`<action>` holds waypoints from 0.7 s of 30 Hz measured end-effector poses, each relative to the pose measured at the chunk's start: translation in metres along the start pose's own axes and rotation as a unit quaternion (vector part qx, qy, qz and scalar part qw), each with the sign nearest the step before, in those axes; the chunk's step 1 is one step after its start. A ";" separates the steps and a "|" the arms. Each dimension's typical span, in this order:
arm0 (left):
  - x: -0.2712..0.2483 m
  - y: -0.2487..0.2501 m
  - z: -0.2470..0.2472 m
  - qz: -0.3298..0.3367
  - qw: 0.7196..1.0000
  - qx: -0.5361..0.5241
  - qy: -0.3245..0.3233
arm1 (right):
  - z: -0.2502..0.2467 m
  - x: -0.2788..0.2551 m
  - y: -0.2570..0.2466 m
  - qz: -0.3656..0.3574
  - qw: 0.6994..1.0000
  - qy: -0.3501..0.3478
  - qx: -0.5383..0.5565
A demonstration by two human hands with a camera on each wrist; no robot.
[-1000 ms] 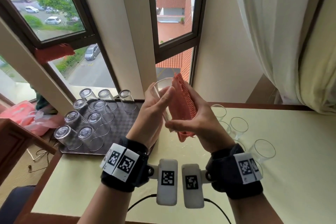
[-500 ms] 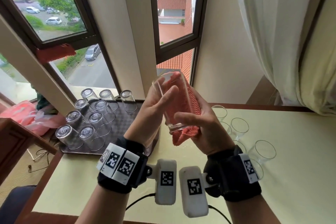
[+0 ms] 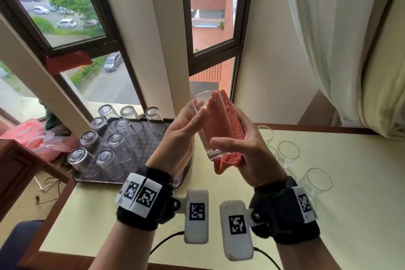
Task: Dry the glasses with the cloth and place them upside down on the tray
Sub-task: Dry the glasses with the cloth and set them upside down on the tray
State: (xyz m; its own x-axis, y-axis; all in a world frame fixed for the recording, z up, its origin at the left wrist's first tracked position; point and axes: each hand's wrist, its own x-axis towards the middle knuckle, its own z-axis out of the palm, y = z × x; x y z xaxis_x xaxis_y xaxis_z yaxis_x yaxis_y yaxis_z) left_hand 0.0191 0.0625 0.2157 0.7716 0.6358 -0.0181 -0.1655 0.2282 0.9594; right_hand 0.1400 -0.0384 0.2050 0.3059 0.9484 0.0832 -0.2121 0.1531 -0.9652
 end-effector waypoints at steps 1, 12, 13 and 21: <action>0.002 -0.001 -0.001 0.001 1.000 -0.009 0.022 | 0.001 0.001 0.000 -0.011 0.999 0.018 -0.028; 0.000 -0.004 0.003 0.007 1.000 -0.011 -0.010 | -0.004 0.003 -0.001 -0.001 0.999 -0.022 0.035; 0.001 -0.005 0.004 0.016 1.000 -0.007 0.016 | -0.003 0.003 -0.003 -0.014 1.000 -0.008 0.010; -0.001 -0.005 0.007 0.016 1.000 0.004 0.001 | -0.001 0.005 0.008 -0.007 0.999 -0.047 0.005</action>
State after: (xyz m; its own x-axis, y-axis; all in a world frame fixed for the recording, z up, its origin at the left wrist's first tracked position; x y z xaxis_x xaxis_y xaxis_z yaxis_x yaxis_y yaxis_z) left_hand 0.0237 0.0556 0.2127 0.7653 0.6436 0.0118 -0.1851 0.2024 0.9617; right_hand 0.1404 -0.0328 0.1978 0.2206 0.9681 0.1191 -0.2186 0.1681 -0.9612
